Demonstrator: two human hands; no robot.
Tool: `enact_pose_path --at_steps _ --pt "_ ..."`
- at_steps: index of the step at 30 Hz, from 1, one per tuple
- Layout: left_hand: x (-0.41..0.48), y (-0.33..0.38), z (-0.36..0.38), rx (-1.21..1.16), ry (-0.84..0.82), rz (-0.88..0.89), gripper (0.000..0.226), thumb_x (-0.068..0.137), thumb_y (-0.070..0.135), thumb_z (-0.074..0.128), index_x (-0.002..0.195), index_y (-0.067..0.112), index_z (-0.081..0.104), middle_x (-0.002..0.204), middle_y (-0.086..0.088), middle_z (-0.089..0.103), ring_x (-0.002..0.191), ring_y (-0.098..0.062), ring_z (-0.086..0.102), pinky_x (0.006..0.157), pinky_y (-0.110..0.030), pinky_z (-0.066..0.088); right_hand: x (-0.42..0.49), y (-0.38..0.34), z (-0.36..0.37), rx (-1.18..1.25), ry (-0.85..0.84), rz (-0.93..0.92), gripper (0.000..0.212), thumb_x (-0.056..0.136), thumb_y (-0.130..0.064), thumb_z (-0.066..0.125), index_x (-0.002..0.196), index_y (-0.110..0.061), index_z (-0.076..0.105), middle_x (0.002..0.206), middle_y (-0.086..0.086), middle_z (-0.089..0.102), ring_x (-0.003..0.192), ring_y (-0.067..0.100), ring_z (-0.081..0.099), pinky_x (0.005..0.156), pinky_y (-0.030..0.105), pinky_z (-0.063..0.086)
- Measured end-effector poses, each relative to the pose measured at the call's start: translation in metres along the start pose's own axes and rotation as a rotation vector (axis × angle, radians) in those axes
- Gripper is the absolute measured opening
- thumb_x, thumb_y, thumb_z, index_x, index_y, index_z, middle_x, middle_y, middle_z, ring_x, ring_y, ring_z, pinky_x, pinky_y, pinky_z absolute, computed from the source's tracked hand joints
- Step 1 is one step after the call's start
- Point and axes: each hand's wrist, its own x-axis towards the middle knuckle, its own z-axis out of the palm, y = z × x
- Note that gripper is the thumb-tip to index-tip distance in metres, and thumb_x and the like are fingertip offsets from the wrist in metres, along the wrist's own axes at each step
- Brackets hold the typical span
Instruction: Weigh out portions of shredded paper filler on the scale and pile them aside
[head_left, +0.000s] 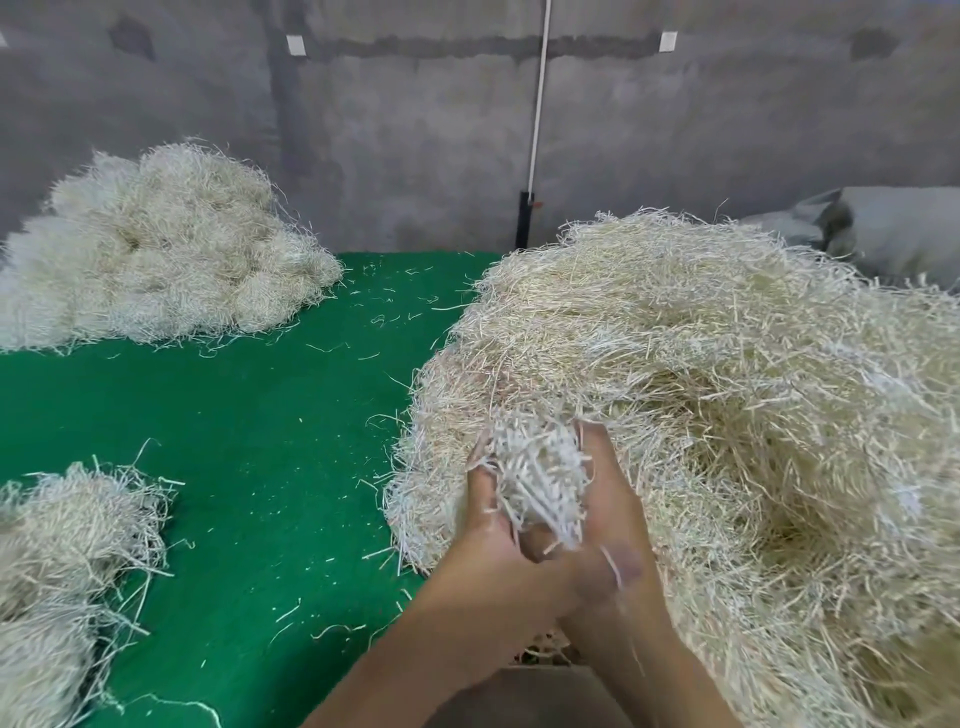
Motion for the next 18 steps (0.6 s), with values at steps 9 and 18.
enact_pose_path --at_steps 9,18 --pt "0.013 -0.007 -0.029 -0.714 0.170 -0.035 0.104 0.061 0.040 0.087 0.149 0.016 0.037 0.153 -0.003 0.040 0.142 -0.022 0.034 0.102 -0.039 0.038 -0.013 -0.007 -0.014 -0.312 -0.317 -0.231 0.091 0.080 -0.037 0.073 0.134 -0.077 0.012 0.147 -0.051 -0.006 0.138 -0.019 0.008 0.116 0.048 0.009" --pt "0.005 0.011 -0.041 0.045 0.516 0.692 0.058 0.060 -0.013 0.069 0.073 0.044 0.070 0.124 -0.012 0.055 0.099 0.008 0.060 0.072 -0.003 0.046 -0.020 -0.023 -0.016 -0.029 -0.186 -0.206 0.077 0.064 -0.061 0.075 0.129 -0.073 0.033 0.129 -0.044 0.047 0.114 -0.014 0.053 0.081 0.016 0.054"
